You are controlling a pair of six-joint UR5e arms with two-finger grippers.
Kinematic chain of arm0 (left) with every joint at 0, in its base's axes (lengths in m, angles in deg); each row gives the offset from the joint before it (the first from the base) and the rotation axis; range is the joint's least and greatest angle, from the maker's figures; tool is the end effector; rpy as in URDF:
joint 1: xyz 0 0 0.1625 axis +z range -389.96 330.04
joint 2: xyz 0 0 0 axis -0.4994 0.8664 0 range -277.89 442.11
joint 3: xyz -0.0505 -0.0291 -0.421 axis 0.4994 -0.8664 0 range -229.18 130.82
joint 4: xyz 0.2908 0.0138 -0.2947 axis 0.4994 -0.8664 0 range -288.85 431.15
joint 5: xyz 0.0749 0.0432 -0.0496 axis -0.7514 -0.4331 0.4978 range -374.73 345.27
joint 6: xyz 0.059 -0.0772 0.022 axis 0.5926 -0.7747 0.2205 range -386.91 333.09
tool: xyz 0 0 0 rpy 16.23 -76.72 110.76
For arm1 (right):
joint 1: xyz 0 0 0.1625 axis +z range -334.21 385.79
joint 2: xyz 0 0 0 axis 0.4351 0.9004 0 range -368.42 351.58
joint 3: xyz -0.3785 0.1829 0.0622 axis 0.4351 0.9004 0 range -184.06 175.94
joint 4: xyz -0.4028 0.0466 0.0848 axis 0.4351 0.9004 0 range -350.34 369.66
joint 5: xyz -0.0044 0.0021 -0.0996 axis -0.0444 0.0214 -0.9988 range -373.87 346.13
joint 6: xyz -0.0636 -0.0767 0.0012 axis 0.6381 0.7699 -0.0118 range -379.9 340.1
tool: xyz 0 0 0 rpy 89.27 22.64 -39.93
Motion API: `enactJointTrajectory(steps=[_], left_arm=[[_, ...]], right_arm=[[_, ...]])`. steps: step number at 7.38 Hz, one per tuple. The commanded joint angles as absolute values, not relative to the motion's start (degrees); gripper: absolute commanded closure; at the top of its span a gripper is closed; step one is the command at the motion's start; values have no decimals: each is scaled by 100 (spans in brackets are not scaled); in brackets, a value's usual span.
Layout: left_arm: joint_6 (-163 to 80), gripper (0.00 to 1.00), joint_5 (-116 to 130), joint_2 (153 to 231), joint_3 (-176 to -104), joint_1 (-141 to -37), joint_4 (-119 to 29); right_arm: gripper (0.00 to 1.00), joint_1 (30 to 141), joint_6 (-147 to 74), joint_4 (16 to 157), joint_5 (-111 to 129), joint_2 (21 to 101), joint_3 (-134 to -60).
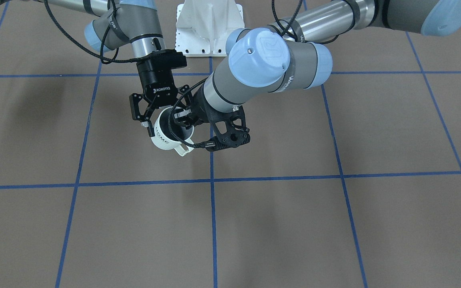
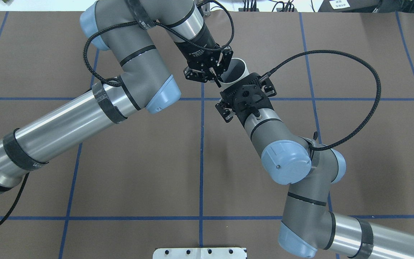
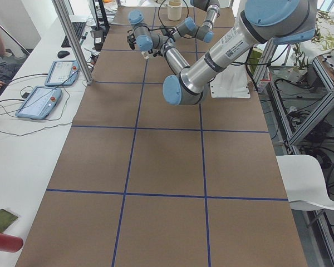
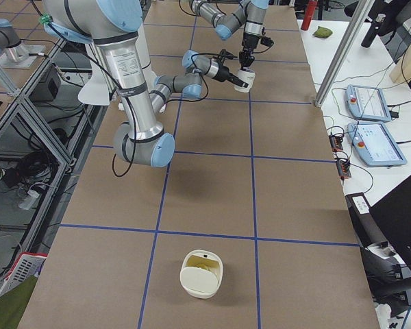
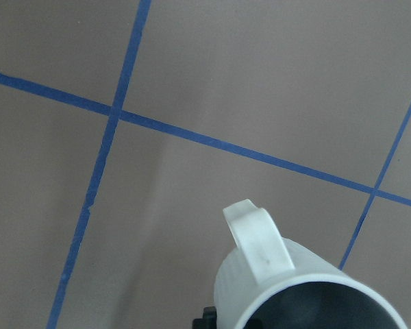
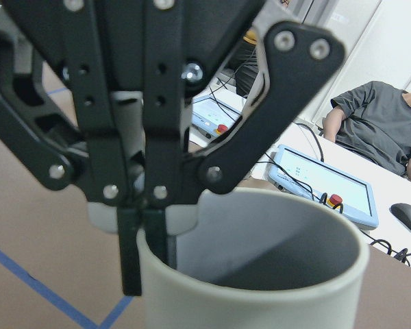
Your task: Left arm hands cup to right arm to dump lemon
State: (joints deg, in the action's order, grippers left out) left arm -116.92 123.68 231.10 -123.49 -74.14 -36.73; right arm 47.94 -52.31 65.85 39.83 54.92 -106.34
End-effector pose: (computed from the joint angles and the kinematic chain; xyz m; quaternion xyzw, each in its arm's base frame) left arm 0.5010 -0.5688 0.0571 -0.1525 0.5628 -0.1020 0.8060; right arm -0.4851 -0.4051 0.2244 0.5537 -0.2718 -0.0569 0.7850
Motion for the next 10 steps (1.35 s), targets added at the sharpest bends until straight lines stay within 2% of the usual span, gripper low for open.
enactJointTrajectory(steps=[1,8,10], left_arm=[[-11709,100,12379,23108,-12354,-7417,-3678],[-11490,100,12757,23056,-12337,-8171,-3643],[-10781,100,12722,22933,-12040,-8338,-3617]], right_arm=[[0,4803,-5225,6582,3983,5503,-10619],[0,4925,-5207,6573,4166,5565,-10619],[0,5363,-5216,6582,5086,5923,-10821]])
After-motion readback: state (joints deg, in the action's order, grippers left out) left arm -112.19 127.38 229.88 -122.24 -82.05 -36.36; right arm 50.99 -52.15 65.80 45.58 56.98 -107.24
